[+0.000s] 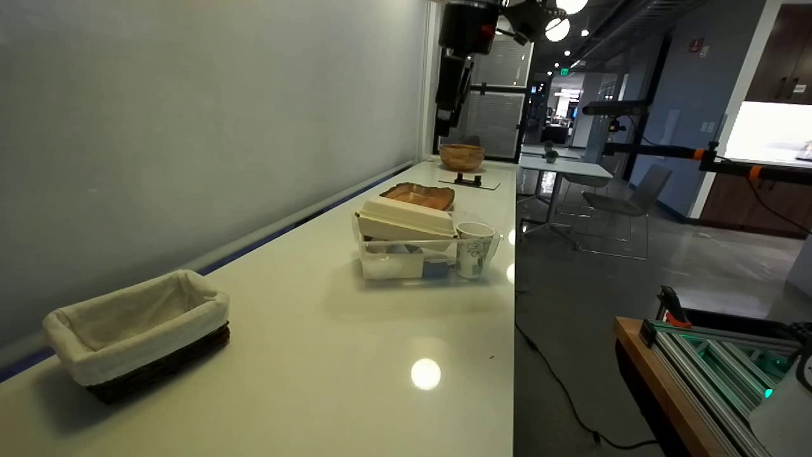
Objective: Remove the takeaway pack from the lunchbox and put it on the table
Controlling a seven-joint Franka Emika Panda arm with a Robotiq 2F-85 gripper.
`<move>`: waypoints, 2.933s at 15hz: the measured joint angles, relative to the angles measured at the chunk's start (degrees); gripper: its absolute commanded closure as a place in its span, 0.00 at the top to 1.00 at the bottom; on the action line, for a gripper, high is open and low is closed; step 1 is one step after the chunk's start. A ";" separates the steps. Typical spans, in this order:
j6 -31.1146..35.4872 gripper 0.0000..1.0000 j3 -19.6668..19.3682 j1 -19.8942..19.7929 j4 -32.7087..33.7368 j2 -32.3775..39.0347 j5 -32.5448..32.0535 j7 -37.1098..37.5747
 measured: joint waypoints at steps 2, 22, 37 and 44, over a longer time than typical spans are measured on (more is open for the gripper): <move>5.54 1.00 0.05 -1.71 -0.31 2.79 -6.13 3.44; 17.55 1.00 0.92 0.14 12.28 29.25 -40.20 42.43; 6.61 0.84 -1.38 6.91 23.52 43.65 -59.03 64.07; 4.82 0.54 -0.69 7.19 26.20 47.38 -61.86 65.51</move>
